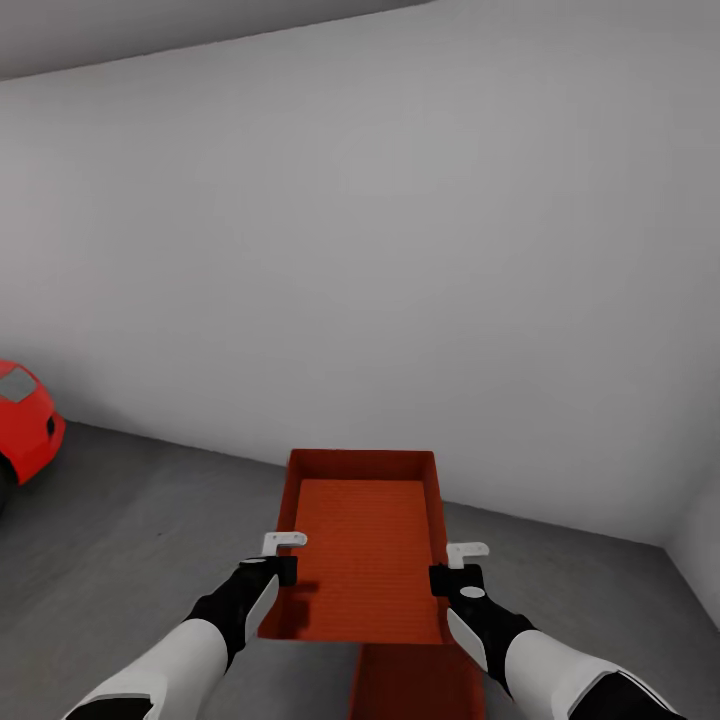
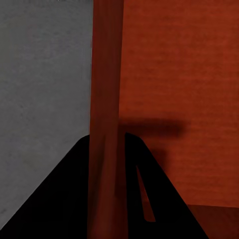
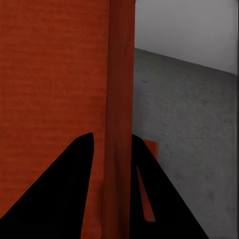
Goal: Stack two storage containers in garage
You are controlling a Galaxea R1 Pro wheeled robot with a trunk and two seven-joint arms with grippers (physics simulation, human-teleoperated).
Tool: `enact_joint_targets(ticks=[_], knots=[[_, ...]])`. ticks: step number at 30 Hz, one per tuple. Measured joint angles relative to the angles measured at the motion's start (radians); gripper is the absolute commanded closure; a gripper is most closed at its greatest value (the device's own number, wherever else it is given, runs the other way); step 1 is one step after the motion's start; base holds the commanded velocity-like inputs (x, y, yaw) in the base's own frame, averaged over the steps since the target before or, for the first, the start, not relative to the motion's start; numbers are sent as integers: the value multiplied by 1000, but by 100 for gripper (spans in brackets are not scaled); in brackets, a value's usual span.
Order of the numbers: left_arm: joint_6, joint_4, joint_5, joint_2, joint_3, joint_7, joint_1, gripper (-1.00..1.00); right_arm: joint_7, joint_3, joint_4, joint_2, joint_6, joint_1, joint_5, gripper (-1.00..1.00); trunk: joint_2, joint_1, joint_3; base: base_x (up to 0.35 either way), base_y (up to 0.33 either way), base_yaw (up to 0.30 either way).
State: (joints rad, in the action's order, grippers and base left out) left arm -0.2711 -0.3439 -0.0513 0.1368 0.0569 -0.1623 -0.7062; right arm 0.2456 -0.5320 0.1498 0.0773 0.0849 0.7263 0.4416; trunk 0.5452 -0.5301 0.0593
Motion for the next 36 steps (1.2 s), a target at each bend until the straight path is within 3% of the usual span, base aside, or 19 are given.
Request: enact_joint_targets(ticks=[36], knots=[[-2, 0, 0, 0, 1, 0, 0, 100, 0, -1, 0, 0, -2, 0, 1, 100, 0, 0, 0, 0, 0, -185]])
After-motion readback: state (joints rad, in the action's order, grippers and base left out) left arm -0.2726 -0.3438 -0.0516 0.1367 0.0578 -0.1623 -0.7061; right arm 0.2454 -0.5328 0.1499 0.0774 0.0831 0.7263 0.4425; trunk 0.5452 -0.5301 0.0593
